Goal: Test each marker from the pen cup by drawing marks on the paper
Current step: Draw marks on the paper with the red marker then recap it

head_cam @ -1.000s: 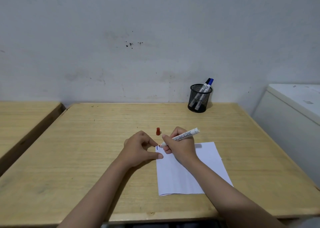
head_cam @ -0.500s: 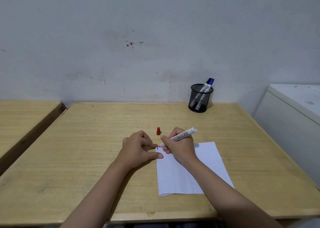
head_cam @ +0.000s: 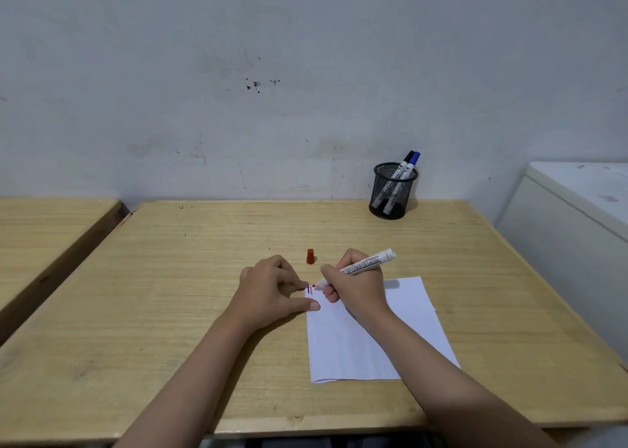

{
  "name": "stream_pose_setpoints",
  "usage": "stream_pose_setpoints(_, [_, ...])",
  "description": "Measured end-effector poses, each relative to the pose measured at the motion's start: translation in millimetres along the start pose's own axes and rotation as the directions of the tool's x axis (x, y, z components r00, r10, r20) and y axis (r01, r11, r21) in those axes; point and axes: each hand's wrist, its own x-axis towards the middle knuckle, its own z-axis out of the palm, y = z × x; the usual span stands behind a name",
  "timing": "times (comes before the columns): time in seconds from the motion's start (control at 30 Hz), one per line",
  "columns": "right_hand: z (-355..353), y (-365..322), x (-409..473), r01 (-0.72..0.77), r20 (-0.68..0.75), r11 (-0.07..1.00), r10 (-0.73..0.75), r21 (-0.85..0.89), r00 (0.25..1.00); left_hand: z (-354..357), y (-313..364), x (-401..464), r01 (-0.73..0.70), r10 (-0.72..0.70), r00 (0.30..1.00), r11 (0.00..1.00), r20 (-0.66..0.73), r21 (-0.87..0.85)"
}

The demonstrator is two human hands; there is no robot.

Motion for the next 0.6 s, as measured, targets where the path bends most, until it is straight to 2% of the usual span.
stream_pose_setpoints(0.23, [-3, -5, 0, -0.017, -0.083, 0.975, 0.036, 0.220, 0.996, -11, 9, 13, 0.110, -0.098, 0.991, 0.986, 0.093, -0.129])
stream_pose_setpoints(0.4, [-5, -7, 4, -0.038, -0.134, 0.936, 0.090, 0.349, 0.987, -3, 16, 36, -0.009, 0.010, 1.000, 0.999, 0.020, -0.043])
stream_pose_setpoints(0.5, [-7, -16, 3, 0.015, -0.177, 0.941, 0.047, 0.337, 0.983, -1, 21, 46, -0.032, 0.029, 0.997, 0.999, 0.073, 0.040])
stream_pose_setpoints(0.6, [-11, -26, 1, 0.069, -0.195, 0.961, -0.016, 0.266, 0.981, -3, 23, 49, -0.018, 0.018, 1.000, 1.000, 0.019, 0.002])
